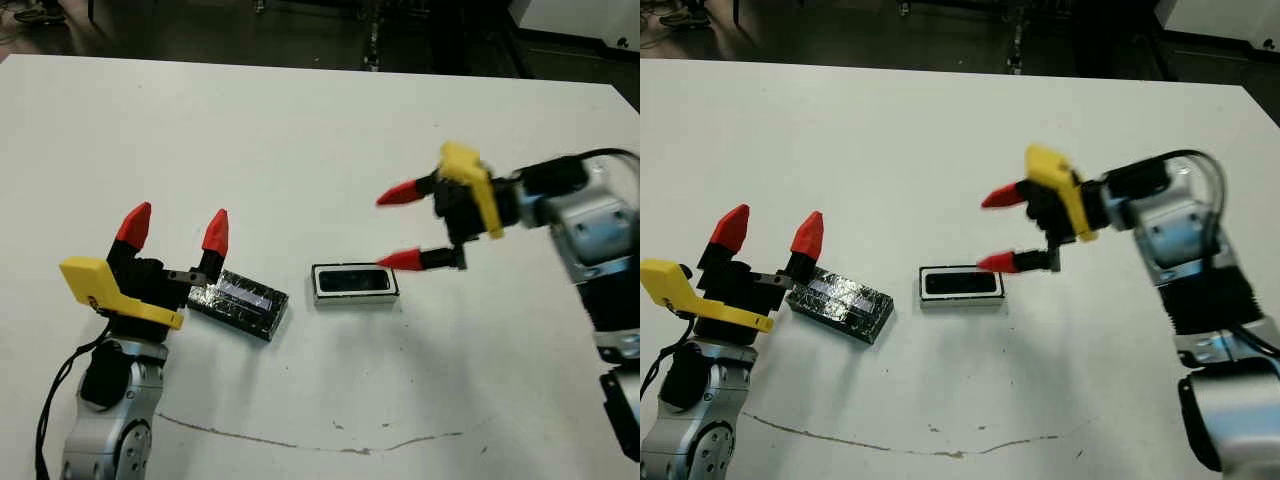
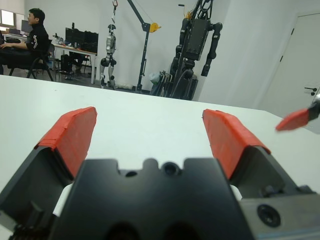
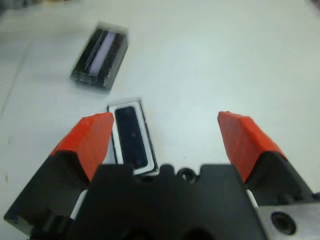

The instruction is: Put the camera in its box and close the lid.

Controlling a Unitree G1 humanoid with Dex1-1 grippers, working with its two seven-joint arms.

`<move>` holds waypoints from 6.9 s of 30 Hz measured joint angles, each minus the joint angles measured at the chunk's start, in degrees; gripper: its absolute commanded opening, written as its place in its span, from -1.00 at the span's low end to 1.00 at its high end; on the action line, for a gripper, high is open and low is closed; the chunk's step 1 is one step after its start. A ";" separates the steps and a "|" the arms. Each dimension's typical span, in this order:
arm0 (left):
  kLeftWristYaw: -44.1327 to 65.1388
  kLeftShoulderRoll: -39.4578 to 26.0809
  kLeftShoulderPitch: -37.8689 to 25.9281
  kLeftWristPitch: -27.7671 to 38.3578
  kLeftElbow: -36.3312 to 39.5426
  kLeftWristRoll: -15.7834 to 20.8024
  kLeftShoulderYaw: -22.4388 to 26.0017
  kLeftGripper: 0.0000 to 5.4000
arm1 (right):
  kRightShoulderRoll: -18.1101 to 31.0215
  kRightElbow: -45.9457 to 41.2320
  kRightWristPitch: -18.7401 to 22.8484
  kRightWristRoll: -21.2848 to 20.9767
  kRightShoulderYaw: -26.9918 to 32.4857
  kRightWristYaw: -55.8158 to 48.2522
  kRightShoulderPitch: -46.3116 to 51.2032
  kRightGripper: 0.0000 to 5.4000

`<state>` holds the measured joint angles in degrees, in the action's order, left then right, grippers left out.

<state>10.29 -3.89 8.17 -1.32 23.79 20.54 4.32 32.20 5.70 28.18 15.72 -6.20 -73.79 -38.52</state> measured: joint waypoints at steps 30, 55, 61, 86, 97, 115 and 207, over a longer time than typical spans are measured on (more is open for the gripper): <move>16.89 -23.00 -11.11 -9.22 -2.34 1.64 6.62 1.00 | -27.91 -36.13 -10.32 10.45 19.12 56.60 51.48 -0.24; 79.76 -51.46 -56.13 -1.40 -28.38 -14.78 -20.66 1.00 | -29.32 -33.11 -15.93 8.10 13.88 59.61 52.50 -1.00; 81.73 -48.09 -57.89 2.14 -33.59 -9.66 -24.36 1.00 | -29.30 -33.02 -15.92 8.11 13.84 59.79 52.53 -1.00; 81.56 -40.84 -55.10 -19.33 -32.09 -7.14 -30.64 1.00 | -29.37 -33.19 -15.83 8.36 12.71 61.39 52.75 -1.00; 80.92 -38.65 -53.54 -18.89 -29.88 -12.03 -32.17 1.00 | -29.34 -33.21 -15.81 8.30 12.58 61.41 52.87 -1.00; 79.22 -38.00 -51.00 -16.81 -25.44 -15.00 -32.31 1.00 | -29.20 -33.18 -15.81 8.34 12.45 60.87 52.97 -1.00; 48.76 -24.29 -38.64 -28.33 -26.21 -4.91 -14.17 0.17 | -28.04 -33.05 -14.59 8.60 9.43 60.46 54.15 -1.00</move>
<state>59.05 -28.18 -30.47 -29.65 -2.41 15.63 -9.85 4.15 -27.35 13.60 24.32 3.23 -13.33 15.62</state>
